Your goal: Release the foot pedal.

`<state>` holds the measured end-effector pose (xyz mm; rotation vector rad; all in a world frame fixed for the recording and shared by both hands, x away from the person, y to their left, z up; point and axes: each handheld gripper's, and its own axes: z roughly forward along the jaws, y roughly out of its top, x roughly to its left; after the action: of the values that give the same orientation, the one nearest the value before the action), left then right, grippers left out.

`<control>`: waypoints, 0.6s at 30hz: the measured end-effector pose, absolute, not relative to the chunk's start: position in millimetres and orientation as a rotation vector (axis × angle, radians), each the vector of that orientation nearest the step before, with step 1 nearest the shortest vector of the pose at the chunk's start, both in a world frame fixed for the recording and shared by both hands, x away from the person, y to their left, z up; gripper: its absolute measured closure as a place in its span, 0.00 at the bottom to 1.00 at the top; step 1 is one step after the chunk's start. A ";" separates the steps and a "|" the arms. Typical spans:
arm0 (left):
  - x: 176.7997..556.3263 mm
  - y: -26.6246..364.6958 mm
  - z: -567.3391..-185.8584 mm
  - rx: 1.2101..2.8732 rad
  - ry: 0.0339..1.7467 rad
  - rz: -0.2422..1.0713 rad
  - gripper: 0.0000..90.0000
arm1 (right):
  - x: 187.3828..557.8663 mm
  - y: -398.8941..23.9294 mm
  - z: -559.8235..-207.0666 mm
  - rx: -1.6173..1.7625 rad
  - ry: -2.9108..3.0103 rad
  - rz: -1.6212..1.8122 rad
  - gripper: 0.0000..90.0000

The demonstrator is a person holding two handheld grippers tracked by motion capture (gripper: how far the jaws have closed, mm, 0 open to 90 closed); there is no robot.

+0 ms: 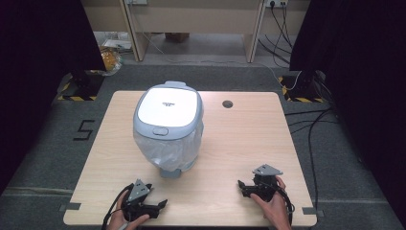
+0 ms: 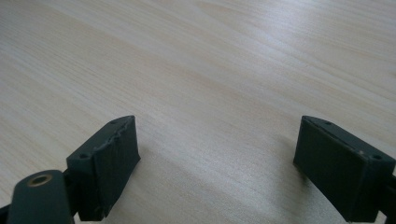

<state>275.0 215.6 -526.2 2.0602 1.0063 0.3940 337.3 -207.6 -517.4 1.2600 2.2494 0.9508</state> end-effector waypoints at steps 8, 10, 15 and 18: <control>273.5 212.3 -527.7 2.064 1.008 0.425 0.15 | 337.2 -207.6 -517.3 1.261 2.250 0.951 0.15; 273.4 212.4 -527.8 2.063 1.008 0.425 0.15 | 337.2 -207.6 -517.4 1.260 2.249 0.951 0.15; 273.5 212.5 -527.8 2.062 1.009 0.425 0.15 | 337.2 -207.6 -517.3 1.261 2.250 0.950 0.15; 273.5 212.5 -527.7 2.062 1.009 0.424 0.15 | 337.2 -207.6 -517.4 1.260 2.249 0.950 0.15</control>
<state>273.5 212.5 -527.7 2.0618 1.0089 0.4242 337.2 -207.6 -517.4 1.2602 2.2491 0.9504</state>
